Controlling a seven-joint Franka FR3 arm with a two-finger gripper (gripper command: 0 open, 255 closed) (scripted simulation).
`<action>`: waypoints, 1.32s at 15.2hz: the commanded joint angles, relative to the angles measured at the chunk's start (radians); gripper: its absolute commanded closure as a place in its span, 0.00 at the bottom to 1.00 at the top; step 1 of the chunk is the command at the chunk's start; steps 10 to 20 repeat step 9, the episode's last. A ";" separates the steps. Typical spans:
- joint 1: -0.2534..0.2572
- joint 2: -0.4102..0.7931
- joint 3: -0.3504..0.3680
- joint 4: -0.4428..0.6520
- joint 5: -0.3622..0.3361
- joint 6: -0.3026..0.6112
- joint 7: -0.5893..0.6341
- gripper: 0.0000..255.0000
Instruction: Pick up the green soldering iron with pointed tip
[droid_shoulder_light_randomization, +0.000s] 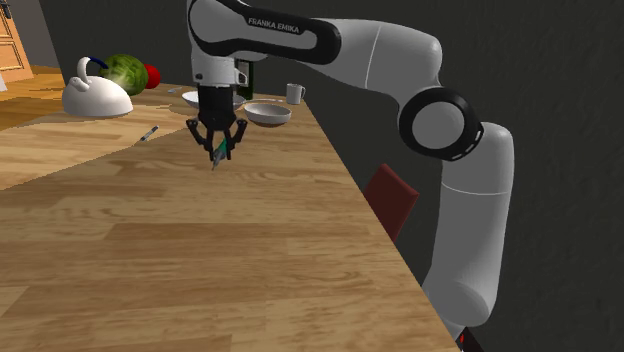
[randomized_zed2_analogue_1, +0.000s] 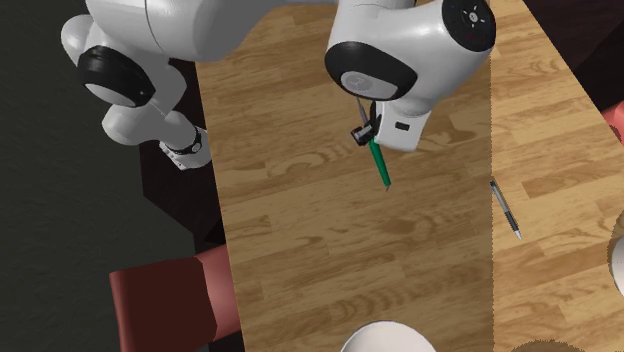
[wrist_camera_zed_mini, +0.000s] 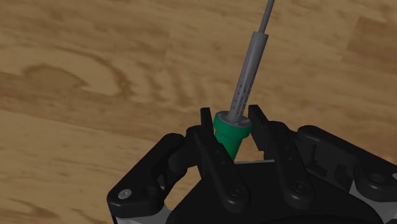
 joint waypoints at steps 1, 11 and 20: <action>0.003 0.009 0.000 0.042 -0.003 -0.034 0.002 1.00; 0.021 0.059 0.003 0.202 -0.017 -0.144 0.015 1.00; 0.021 0.059 0.003 0.202 -0.017 -0.144 0.015 1.00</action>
